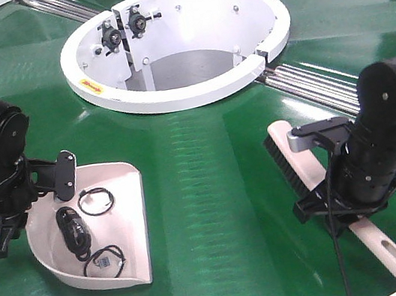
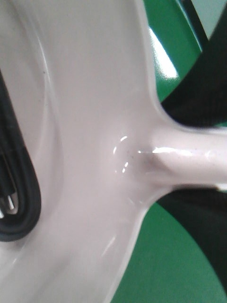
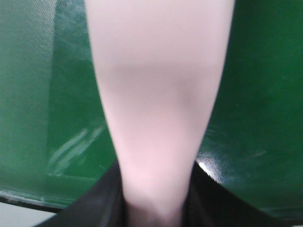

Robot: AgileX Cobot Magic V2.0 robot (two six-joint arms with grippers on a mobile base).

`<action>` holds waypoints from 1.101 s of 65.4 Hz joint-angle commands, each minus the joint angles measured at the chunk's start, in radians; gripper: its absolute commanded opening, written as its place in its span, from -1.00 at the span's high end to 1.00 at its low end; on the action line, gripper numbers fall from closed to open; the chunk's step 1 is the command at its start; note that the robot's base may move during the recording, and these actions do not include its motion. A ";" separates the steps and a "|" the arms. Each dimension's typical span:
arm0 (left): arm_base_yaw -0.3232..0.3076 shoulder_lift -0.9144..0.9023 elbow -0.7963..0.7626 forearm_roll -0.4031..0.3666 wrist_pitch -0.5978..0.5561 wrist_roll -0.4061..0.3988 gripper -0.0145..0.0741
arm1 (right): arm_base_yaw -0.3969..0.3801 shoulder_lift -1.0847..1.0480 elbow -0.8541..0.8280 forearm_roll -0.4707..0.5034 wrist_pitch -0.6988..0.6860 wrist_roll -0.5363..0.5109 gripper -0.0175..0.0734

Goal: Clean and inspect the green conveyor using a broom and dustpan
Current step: 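Move the brush back and lower it onto the belt with the right gripper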

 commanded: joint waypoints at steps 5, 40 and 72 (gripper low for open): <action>-0.005 -0.046 -0.024 0.011 0.005 -0.005 0.69 | -0.007 -0.036 -0.018 0.000 -0.041 -0.023 0.62; -0.005 -0.046 -0.024 0.011 0.005 -0.005 0.69 | -0.007 -0.030 -0.018 0.001 -0.016 -0.042 0.62; -0.005 -0.046 -0.024 0.010 -0.003 -0.009 0.68 | -0.007 0.053 -0.018 0.000 -0.007 -0.037 0.57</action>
